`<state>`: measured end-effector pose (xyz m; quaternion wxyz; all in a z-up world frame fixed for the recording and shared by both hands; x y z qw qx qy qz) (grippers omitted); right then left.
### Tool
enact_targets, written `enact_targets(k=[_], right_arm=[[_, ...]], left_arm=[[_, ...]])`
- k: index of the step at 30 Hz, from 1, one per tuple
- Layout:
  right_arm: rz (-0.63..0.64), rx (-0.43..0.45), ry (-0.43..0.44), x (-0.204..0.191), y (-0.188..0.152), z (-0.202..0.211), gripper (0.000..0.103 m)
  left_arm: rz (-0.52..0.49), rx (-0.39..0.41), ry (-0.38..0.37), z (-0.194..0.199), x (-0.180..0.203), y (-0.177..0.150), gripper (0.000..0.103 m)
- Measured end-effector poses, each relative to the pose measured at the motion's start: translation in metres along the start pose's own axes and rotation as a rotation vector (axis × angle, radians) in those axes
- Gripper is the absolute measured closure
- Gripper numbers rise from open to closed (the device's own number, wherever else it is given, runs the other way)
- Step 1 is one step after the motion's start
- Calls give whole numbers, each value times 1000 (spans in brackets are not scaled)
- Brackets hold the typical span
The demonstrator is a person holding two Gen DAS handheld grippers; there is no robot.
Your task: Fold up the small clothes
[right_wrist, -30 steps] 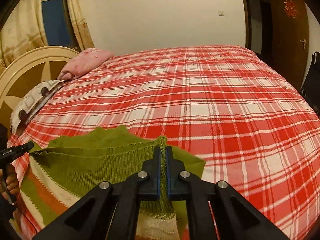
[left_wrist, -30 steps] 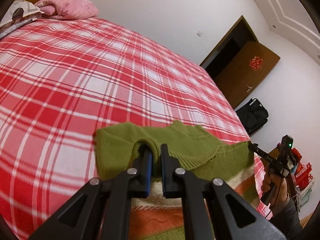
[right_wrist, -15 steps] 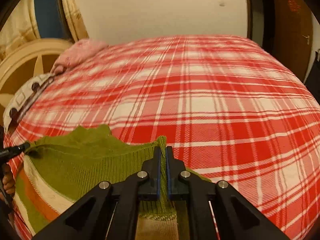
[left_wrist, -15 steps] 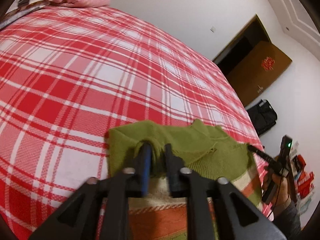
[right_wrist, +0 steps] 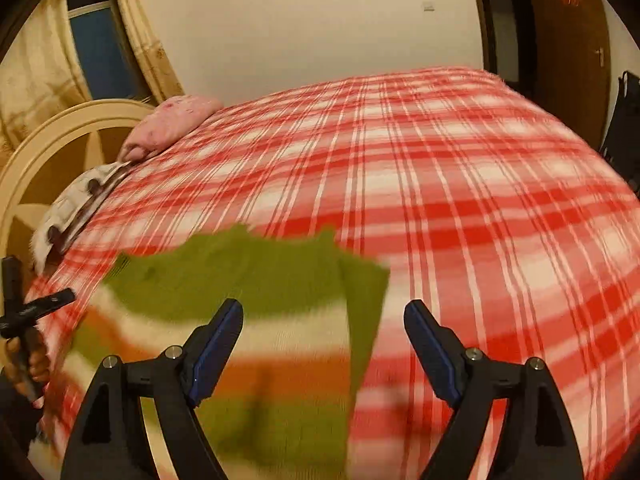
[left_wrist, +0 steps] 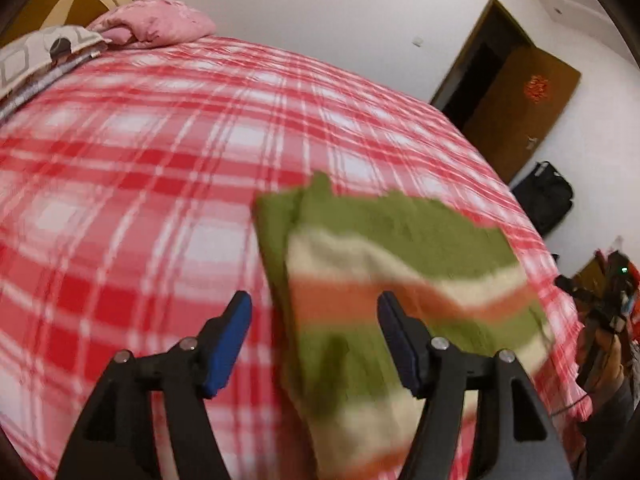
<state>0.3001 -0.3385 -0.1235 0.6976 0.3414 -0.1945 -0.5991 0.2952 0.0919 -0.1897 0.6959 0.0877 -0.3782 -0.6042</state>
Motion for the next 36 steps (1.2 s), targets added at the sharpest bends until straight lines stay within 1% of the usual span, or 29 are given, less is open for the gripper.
enact_targets(k=[2, 3, 5, 6, 7, 8, 9, 10, 12, 13, 14, 15, 16, 17, 18, 20, 21, 22, 23, 24, 26, 27, 28, 29, 30, 31, 32, 34, 36], right_arm=[[7, -27, 10, -2, -24, 14, 20], [5, -47, 15, -2, -37, 21, 20], [-17, -62, 35, -1, -57, 30, 20], [-38, -78, 61, -1, -68, 31, 20], [-49, -94, 73, -2, -77, 31, 31], [-52, -109, 63, -3, -86, 29, 43], [-43, -128, 46, -3, -91, 26, 68], [-28, -147, 14, -3, -96, 22, 73], [-5, -159, -142, 6, -96, 20, 73], [-4, -140, -165, 9, -90, 23, 73], [-16, -108, -155, 9, -81, 28, 73], [-29, -69, -132, 6, -68, 33, 63], [-20, -48, -121, 0, -58, 34, 32], [4, -37, -114, -7, -47, 33, 18], [33, -23, -100, -17, -35, 29, 11], [76, -12, -37, -37, -16, 15, 11], [83, -17, -28, -44, -6, 4, 11], [90, -27, -41, -48, 2, -10, 11], [106, -35, -60, -51, 9, -23, 11], [124, -50, -87, -51, 16, -39, 11], [127, -107, -179, -40, 24, -73, 11], [111, -125, -208, -32, 26, -88, 13], [103, -159, -214, -26, 26, -102, 43], [93, -187, -223, -21, 22, -112, 69], [88, -195, -217, -17, 22, -120, 92], [90, -190, -195, -18, 23, -123, 95], [109, -185, -205, -20, 24, -124, 97], [141, -144, -238, -22, 29, -118, 98], [104, -110, -283, -12, 38, -114, 100]], left_arm=[[-7, -13, -6, 4, 4, -17, 36], [-15, -27, -12, 4, 6, -28, 38], [-35, -64, 3, -1, 11, -44, 39], [-46, -83, 5, -5, 13, -50, 52], [-60, -97, 24, -9, 15, -53, 61], [-92, -100, 81, -13, 15, -56, 65], [-100, -98, 92, -13, 15, -56, 66], [-96, -90, 98, -12, 15, -56, 66], [-110, -100, 111, -11, 15, -57, 66], [-125, -106, 121, -11, 16, -58, 66], [-126, -106, 121, -10, 16, -60, 66], [-123, -105, 119, -10, 14, -61, 65], [-124, -102, 120, -10, 13, -63, 64], [-124, -98, 121, -10, 13, -64, 64], [-119, -90, 118, -9, 12, -65, 64], [-111, -74, 108, -4, 14, -66, 67], [-99, -67, 91, -1, 13, -65, 73], [-96, -65, 72, 1, 14, -65, 77], [-104, -67, 71, 0, 15, -66, 77], [-123, -72, 84, -2, 15, -67, 77], [-140, -79, 100, -7, 17, -69, 77], [-140, -79, 97, -7, 16, -69, 77], [-130, -78, 85, -7, 14, -68, 77], [-118, -78, 71, -6, 12, -68, 77], [-111, -78, 60, -6, 11, -68, 76], [-111, -73, 52, -6, 10, -68, 76], [-111, -68, 47, -6, 10, -69, 76], [-103, -65, 44, -5, 10, -70, 76], [-106, -64, 54, -6, 11, -71, 76]])
Point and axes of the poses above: each gripper's, at about its wrist camera, not at the fingertips, and z roughly against the way its jaws point, x to its right, y to its top, the point moved 5 cm from there along -z, roughly the way its jaws point, and after that the axes turned 4 degrees about z, right-handed, at the moved point
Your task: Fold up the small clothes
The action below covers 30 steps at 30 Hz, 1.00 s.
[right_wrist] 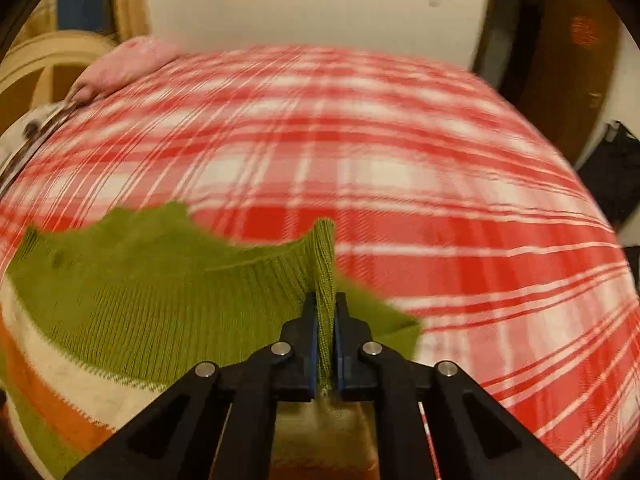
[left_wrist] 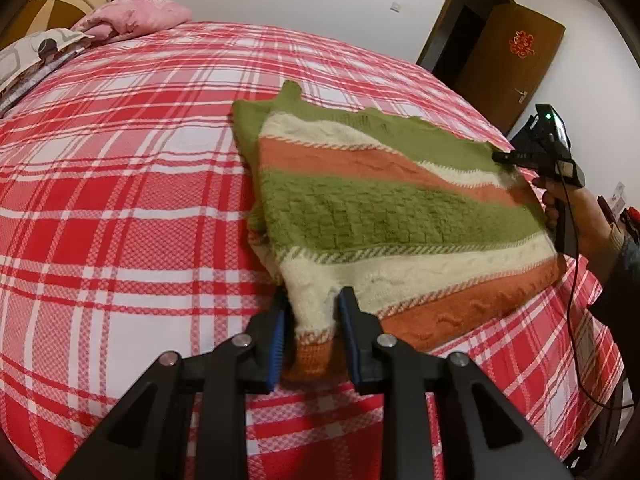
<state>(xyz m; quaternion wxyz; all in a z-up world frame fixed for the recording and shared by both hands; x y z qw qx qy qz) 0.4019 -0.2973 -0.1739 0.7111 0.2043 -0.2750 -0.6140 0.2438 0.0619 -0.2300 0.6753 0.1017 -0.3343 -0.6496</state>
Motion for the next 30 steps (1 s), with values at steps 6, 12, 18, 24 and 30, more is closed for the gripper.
enact_targets(k=[6, 12, 18, 24, 30], right_arm=[[54, -46, -35, -3, -1, -11, 92], [77, 69, 47, -22, -4, 54, 16], [149, 98, 178, -75, -53, 113, 16], [156, 35, 153, -84, -116, 113, 16], [74, -9, 138, -58, -140, 103, 16]], left_arm=[[-25, 9, 32, 10, 6, -3, 75], [-1, 77, 66, 33, 2, 6, 52], [-10, 57, 124, 16, 3, 8, 46], [-44, 33, 171, 0, 3, 5, 43], [-51, 32, 168, -2, 1, 3, 40]])
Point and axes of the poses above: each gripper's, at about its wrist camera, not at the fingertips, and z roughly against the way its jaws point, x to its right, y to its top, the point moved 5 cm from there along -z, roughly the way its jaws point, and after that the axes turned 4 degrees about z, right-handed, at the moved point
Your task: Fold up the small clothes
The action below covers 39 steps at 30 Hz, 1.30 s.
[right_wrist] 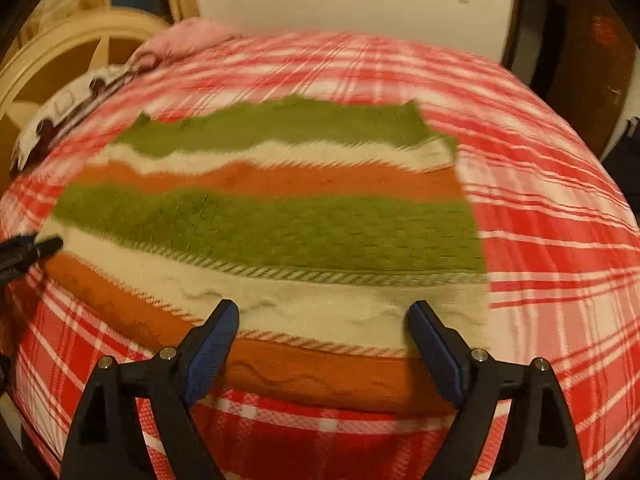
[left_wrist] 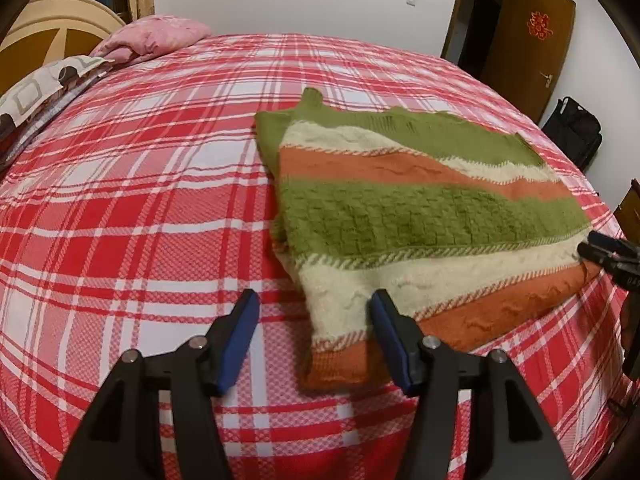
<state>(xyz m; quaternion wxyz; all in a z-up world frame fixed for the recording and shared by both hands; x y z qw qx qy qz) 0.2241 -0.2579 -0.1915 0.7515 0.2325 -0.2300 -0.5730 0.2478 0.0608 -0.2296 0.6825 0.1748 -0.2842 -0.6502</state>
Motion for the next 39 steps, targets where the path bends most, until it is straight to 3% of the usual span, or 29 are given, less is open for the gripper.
enact_targets(k=[3, 6, 7, 14, 16, 22, 30, 34, 39], right_arm=[[-21, 44, 0, 3, 7, 7, 16], [-9, -27, -27, 7, -2, -19, 14], [-25, -12, -16, 8, -5, -20, 14], [-35, 31, -67, -1, -7, 7, 14], [-7, 61, -58, -13, -7, 21, 14], [204, 153, 12, -103, 11, 48, 14], [531, 200, 132, -249, 12, 44, 15], [633, 217, 124, -292, 5, 34, 22], [705, 200, 75, -312, 3, 14, 31]], left_arm=[[-4, 5, -3, -1, 2, -1, 35], [-6, 5, -6, -2, 4, 0, 34], [-6, 5, -7, -1, 4, -1, 34], [12, 12, -19, 12, -5, -1, 33], [25, 39, -24, 23, -16, 1, 29], [63, 100, 75, 44, -63, 15, 22], [133, 80, 78, 39, -100, 15, 22], [158, 70, 51, 38, -113, 13, 22], [169, 75, 15, 39, -120, 20, 22]])
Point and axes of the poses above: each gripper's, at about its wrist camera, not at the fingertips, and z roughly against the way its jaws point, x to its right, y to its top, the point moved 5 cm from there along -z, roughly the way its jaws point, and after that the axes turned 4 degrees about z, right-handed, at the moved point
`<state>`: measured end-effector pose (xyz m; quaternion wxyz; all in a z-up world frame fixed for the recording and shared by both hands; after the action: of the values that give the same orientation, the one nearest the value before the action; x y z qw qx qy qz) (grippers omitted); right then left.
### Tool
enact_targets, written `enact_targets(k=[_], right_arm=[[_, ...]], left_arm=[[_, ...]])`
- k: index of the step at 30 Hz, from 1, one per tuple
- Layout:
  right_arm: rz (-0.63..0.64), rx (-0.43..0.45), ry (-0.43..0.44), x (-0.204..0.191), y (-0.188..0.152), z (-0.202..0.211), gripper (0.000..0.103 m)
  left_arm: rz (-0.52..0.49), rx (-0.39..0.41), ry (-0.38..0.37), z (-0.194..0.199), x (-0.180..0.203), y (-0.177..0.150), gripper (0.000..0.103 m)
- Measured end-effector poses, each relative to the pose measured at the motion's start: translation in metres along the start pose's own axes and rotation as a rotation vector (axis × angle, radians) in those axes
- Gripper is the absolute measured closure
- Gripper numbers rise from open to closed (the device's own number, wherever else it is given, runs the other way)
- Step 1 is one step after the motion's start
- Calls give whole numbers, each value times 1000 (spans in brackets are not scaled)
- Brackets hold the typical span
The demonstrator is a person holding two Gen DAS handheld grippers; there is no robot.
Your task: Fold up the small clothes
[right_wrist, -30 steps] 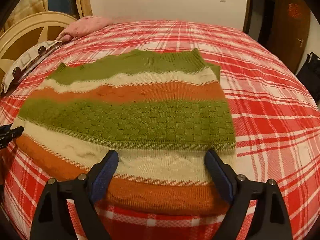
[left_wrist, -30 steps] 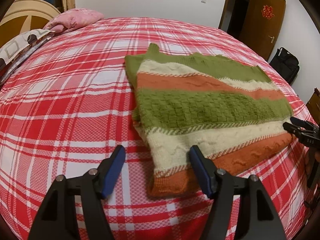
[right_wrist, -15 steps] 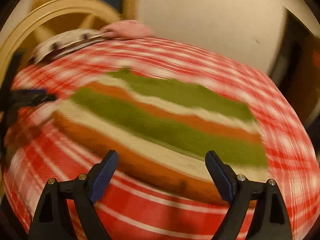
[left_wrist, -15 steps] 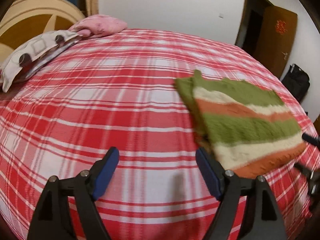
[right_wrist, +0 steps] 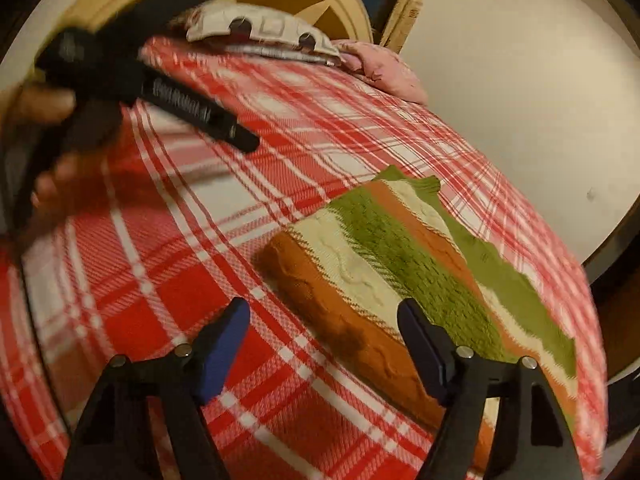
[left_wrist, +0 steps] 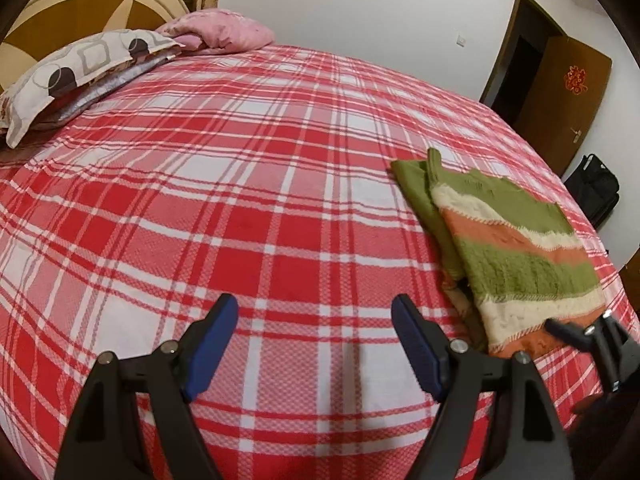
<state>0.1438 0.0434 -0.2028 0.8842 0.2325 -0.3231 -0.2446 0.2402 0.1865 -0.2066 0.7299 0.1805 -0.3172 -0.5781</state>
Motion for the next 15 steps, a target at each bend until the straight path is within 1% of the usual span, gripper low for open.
enact_targets(k=[2, 3, 4, 5, 6, 7, 9, 10, 12, 13, 15], right_arm=[[18, -7, -6, -5, 4, -8, 37], [25, -6, -21, -6, 7, -10, 42], [37, 1, -45, -6, 11, -13, 53], [50, 8, -65, -7, 14, -16, 58], [52, 8, -68, -7, 15, -20, 61], [38, 7, -54, -7, 16, -24, 70], [27, 10, -41, -11, 13, -23, 77], [29, 16, -47, -13, 12, -21, 82], [23, 22, -38, -15, 10, -17, 86], [15, 23, -33, -14, 9, -17, 86], [-6, 26, -24, -11, 7, -17, 86]], left_arm=[[5, -6, -46, -1, 2, 6, 22], [1, -10, -64, -2, 4, 9, 22], [-3, -10, -85, -3, 7, 13, 22], [-6, -9, -106, -5, 10, 17, 22], [-13, -9, -119, -7, 13, 22, 22], [-26, -13, -131, -10, 17, 25, 21], [-58, -41, -191, -21, 31, 32, 21], [-63, -43, -206, -27, 36, 36, 21], [-64, -67, -254, -42, 47, 45, 21], [-49, -88, -286, -51, 52, 50, 21], [-19, -101, -310, -65, 58, 58, 21]])
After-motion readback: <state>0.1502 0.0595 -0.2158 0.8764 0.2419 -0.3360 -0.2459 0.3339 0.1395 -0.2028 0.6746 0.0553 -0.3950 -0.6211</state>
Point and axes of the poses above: each gripper's, at about its wrist camera, not at the fingertips, and z roughly against the way its jaws point, x to its right, y to its top, the point moved 5 cm from there along -z, roughly the way its jaws point, and after that the axes turned 4 degrees about z, right-handed, at the moved point
